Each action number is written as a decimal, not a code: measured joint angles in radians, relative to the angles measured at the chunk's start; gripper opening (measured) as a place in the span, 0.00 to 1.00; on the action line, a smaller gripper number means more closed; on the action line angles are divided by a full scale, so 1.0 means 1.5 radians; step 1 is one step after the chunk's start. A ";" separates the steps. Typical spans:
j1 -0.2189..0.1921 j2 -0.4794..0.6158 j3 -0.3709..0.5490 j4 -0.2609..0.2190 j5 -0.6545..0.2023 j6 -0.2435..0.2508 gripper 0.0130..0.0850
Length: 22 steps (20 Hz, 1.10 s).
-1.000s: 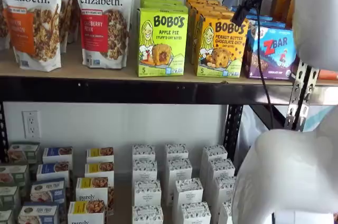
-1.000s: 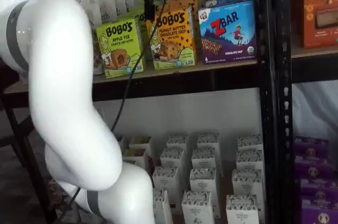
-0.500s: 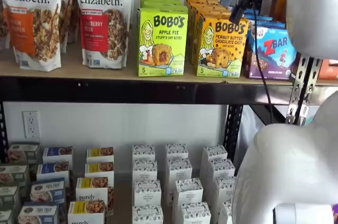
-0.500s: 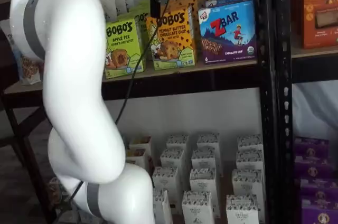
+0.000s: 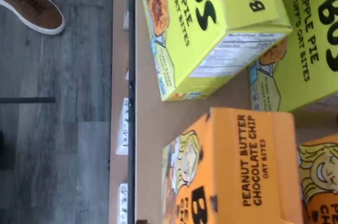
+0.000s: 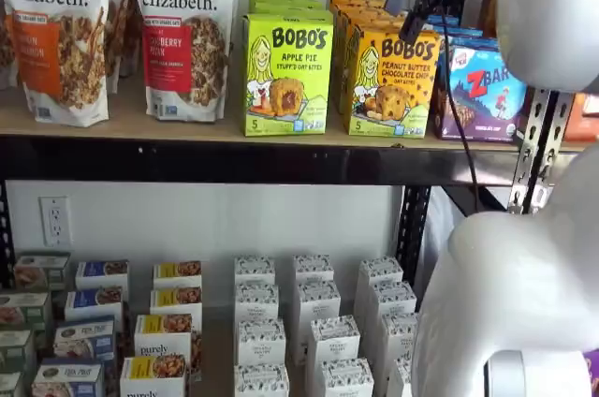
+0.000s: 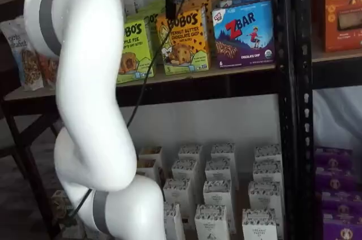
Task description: Pick up the orange box on the top shelf, the fifth box from the left
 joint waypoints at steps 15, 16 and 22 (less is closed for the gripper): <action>0.023 0.061 -0.046 -0.028 0.036 0.012 1.00; 0.024 0.065 -0.050 -0.029 0.041 0.014 1.00; 0.039 0.088 -0.077 -0.041 0.075 0.027 1.00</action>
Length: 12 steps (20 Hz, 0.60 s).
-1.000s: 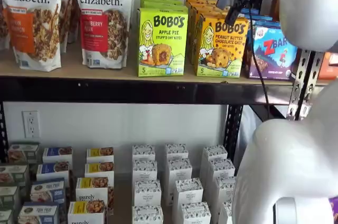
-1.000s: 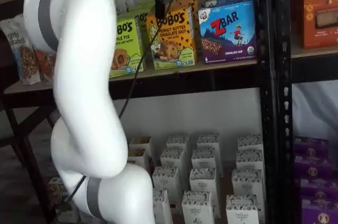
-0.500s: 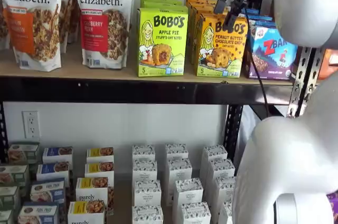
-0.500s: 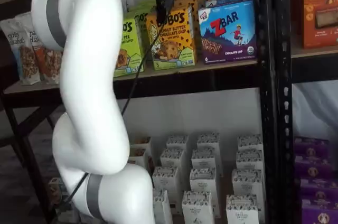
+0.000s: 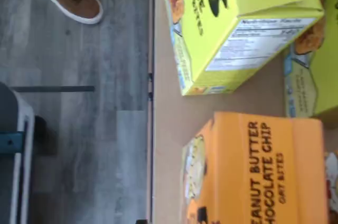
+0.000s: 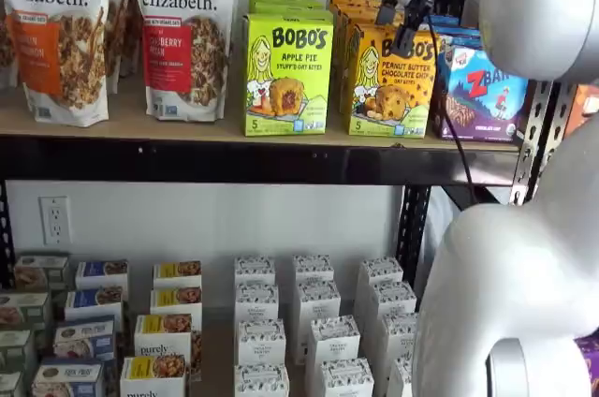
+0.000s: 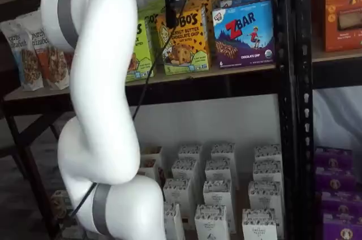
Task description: Pick up the orange box on the top shelf, the fifth box from the left
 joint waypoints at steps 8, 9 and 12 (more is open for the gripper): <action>0.027 0.011 0.002 -0.011 0.006 0.021 1.00; 0.030 0.010 0.005 -0.015 0.003 0.023 1.00; 0.037 0.011 0.009 -0.023 0.000 0.028 1.00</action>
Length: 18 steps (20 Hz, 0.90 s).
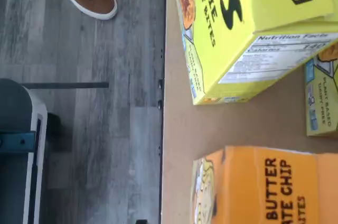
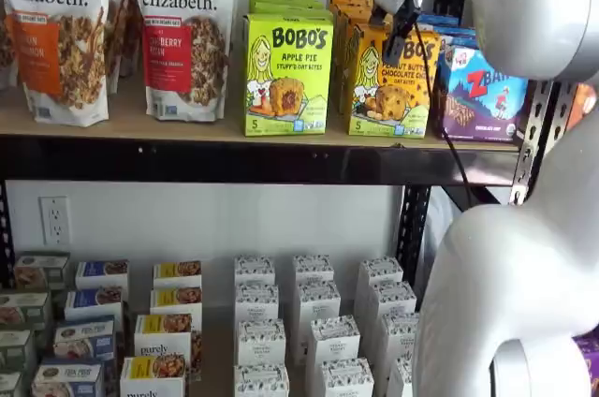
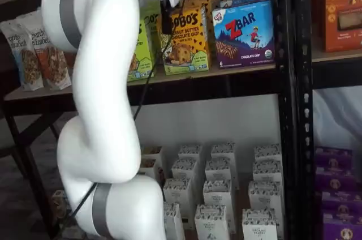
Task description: Pick up the orange box on the top shelf, the fifth box from the left
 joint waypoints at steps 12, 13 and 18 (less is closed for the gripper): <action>0.003 -0.013 0.028 -0.008 -0.028 -0.002 0.94; 0.002 -0.014 0.029 -0.006 -0.030 -0.002 0.89; -0.002 -0.014 0.028 -0.001 -0.028 -0.005 0.78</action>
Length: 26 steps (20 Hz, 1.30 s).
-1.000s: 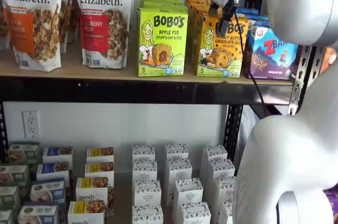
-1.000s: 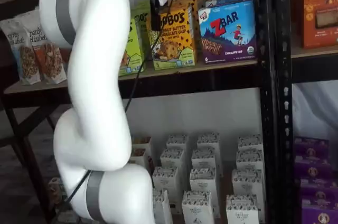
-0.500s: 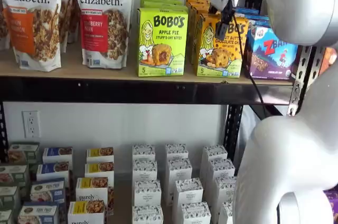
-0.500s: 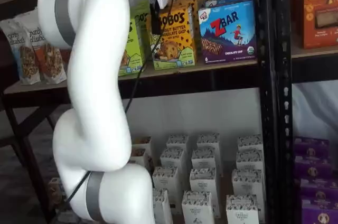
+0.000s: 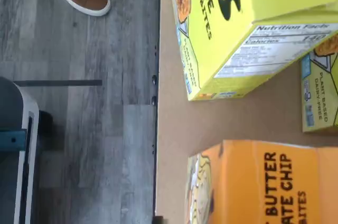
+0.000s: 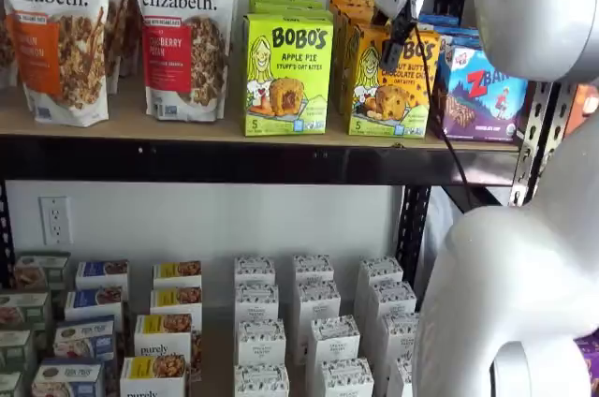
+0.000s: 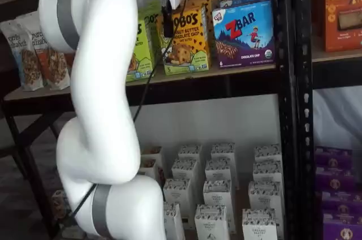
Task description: Pick up the orange box on the top shelf, the fifth box from the left
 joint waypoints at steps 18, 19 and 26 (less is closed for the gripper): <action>0.003 -0.003 0.000 -0.007 -0.003 0.003 0.72; 0.003 -0.003 0.001 -0.007 -0.003 0.003 0.72; 0.005 -0.006 0.005 -0.011 -0.008 0.004 0.72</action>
